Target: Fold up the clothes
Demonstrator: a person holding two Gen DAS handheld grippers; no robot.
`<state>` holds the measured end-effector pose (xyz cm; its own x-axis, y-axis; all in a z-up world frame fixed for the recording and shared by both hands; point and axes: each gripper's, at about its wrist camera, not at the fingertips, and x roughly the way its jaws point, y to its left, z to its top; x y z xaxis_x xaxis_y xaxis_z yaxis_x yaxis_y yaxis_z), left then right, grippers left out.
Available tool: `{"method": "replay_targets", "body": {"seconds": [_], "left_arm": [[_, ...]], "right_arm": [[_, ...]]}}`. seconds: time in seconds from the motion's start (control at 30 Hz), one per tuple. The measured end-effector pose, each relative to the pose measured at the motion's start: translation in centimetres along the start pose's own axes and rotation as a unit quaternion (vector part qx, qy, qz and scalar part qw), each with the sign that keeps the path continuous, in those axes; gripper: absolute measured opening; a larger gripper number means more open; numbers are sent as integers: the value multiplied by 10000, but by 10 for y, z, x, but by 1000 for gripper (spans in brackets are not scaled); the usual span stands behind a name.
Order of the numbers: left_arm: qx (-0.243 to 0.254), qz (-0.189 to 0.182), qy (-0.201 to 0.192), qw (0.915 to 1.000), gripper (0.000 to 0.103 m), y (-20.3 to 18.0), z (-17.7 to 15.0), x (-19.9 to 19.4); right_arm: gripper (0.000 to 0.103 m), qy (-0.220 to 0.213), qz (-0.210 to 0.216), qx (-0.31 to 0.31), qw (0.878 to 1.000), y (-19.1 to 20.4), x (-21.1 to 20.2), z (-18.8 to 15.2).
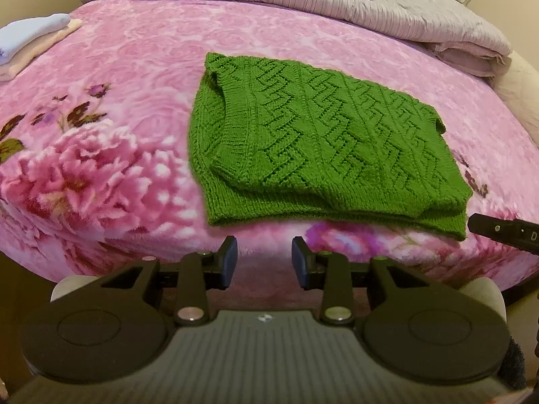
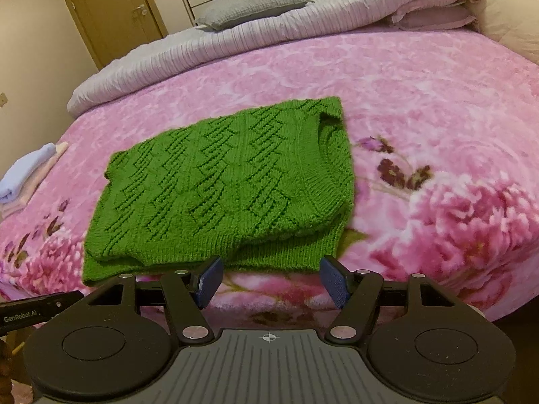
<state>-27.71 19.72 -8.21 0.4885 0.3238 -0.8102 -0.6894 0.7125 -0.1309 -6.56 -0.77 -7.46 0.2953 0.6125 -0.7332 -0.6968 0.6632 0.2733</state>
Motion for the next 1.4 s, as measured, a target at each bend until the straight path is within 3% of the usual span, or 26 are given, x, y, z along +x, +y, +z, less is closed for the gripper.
{"method": "replay_targets", "body": {"seconds": [0.27,0.63,0.87,1.27,1.4], "left_arm": [[38,-95,-10,9999,31,2,12,10],[-138,-221,-65,9996,31,10,24,19],[-68,-467,-122,9988,31,10,30,23],[121,-669,-231,9974,31,5,49,55],[178,-662,-176,9975,31,5,53,73]], "right_arm": [[67,87,14,156,9998,-9,15,5],[67,-108,238,1043,9942,-49,21,14],[67,-285,1083,2283,9671,-92,29,11],[66,-246,1494,3445,9265,-145,65,11],[60,-240,1514,3304,9313,-144,65,15]]}}
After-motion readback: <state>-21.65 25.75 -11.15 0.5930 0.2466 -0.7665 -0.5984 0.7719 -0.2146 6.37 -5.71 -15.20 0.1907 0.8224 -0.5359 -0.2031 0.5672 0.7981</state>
